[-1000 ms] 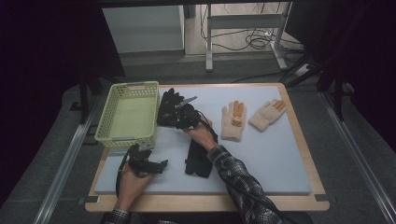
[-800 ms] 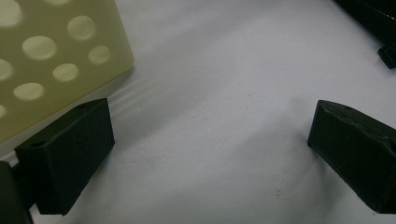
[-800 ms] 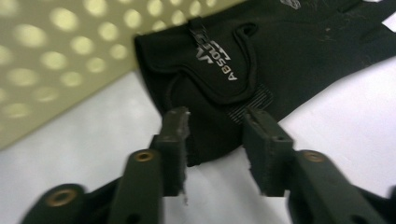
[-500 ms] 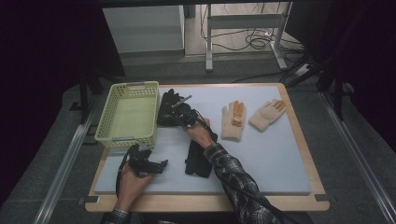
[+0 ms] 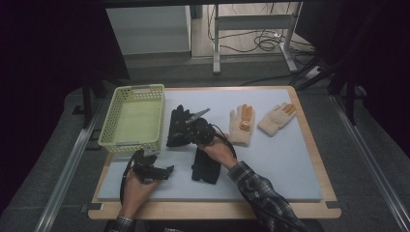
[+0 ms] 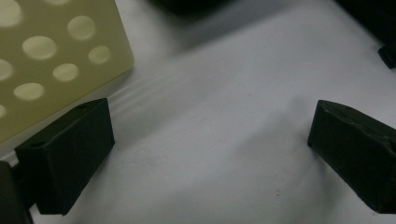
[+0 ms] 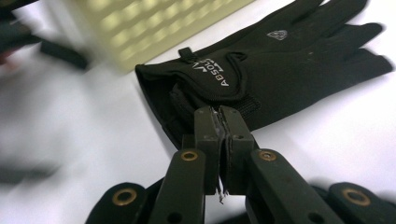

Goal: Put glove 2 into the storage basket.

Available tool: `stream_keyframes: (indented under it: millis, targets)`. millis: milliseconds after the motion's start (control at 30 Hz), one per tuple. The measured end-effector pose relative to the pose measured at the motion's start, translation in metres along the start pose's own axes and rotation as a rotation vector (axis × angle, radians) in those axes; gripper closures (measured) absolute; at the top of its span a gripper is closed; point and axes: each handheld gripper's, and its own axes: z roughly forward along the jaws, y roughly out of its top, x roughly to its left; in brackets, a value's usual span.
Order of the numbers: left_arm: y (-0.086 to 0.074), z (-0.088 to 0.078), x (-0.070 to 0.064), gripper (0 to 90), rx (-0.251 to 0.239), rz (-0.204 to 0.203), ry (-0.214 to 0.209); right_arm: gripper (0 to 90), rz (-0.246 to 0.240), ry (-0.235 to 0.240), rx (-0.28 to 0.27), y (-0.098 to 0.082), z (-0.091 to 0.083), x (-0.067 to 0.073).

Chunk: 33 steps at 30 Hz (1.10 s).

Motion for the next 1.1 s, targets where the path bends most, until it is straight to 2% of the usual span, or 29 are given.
stream_keyframes:
  millis: [67,133,167,200,233,333,400,500,600,667,700,767,833,867,933,967,1100]
  targets:
    - [0.0,0.0,0.0,0.4,0.0,0.003,0.0,80.0,-0.003,0.023,0.001,-0.006,-0.006,0.004]
    - [0.0,0.0,0.0,0.4,-0.001,-0.002,-0.001,70.0,0.013,0.052,-0.036,-0.007,-0.014,0.003]
    - [0.0,0.0,0.0,0.4,-0.001,-0.002,-0.001,70.0,0.013,0.052,-0.036,-0.007,-0.014,0.003]
    - [0.0,0.0,0.0,0.4,-0.001,0.0,0.0,60.0,0.017,0.026,-0.062,-0.001,-0.015,-0.003]
    - [0.0,0.0,0.0,0.4,-0.001,0.0,0.0,57.5,0.018,0.013,-0.07,0.001,-0.014,-0.006]
    - [0.0,0.0,0.0,0.4,-0.002,-0.001,-0.001,49.3,0.025,-0.025,-0.071,0.011,0.0,-0.017]
    - [0.0,0.0,0.0,0.4,0.0,0.0,-0.001,43.7,0.029,-0.031,-0.062,0.017,0.015,-0.022]
    - [0.0,0.0,0.0,0.4,0.0,0.0,-0.001,34.4,0.006,-0.04,-0.039,0.024,0.034,-0.026]
    - [0.0,0.0,0.0,0.4,-0.001,-0.001,-0.002,27.2,-0.008,-0.07,-0.008,0.029,0.052,-0.031]
    - [0.0,0.0,0.0,0.4,-0.002,-0.001,-0.002,27.1,-0.021,-0.091,0.008,0.03,0.059,-0.034]
    - [0.0,0.0,0.0,0.4,-0.002,-0.001,-0.002,27.2,-0.047,-0.115,0.033,0.029,0.063,-0.035]
    - [0.0,0.0,0.0,0.4,-0.002,-0.001,-0.002,32.3,-0.048,-0.098,0.024,0.028,0.065,-0.037]
    - [0.0,0.0,0.0,0.4,-0.001,-0.001,-0.002,49.5,-0.037,-0.099,0.015,0.027,0.063,-0.037]
    - [0.0,0.0,0.0,0.4,-0.001,-0.001,-0.002,52.2,-0.033,-0.106,0.016,0.026,0.062,-0.037]
    - [0.0,0.0,0.0,0.4,-0.001,0.0,-0.002,65.6,-0.007,-0.116,0.02,0.027,0.06,-0.037]
    - [0.0,0.0,0.0,0.4,-0.001,0.0,-0.002,72.1,-0.012,-0.129,0.029,0.028,0.059,-0.036]
    - [0.0,0.0,0.0,0.4,0.0,0.0,-0.002,77.1,-0.007,-0.148,0.024,0.027,0.058,-0.033]
